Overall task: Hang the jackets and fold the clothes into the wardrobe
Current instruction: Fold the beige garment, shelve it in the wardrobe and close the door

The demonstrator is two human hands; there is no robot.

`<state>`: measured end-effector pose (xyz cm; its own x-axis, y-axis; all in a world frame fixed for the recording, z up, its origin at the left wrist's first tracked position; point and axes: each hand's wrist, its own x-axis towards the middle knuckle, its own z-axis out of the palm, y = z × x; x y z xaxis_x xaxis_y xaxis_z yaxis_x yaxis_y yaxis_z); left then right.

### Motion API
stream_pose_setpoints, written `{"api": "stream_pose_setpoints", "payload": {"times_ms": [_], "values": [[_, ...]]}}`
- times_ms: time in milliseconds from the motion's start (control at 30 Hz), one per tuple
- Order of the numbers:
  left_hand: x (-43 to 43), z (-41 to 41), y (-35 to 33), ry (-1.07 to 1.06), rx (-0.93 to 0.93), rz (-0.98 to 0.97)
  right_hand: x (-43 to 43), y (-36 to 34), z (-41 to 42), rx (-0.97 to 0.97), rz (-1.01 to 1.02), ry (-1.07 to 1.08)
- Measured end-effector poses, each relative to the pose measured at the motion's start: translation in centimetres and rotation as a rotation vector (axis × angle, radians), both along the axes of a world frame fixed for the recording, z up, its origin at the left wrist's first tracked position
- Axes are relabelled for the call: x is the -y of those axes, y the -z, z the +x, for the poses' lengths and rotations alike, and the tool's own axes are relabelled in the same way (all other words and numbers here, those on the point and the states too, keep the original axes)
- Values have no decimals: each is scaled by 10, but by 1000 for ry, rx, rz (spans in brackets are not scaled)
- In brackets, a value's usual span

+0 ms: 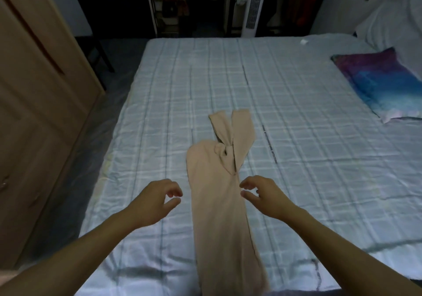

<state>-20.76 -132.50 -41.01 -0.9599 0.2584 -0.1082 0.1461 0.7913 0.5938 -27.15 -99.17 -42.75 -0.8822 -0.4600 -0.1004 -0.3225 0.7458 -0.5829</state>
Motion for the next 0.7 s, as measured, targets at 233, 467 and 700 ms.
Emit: {"api": "stream_pose_setpoints", "payload": {"times_ms": [233,467,700], "values": [[13,-83,28,-109,45,-29,23,26,-110,35,-63,35],[36,-139,80,-195,103,0,51,75,-186,69,-98,102],[46,-208,153,-284,124,140,83,142,-229,90,-178,155]]}}
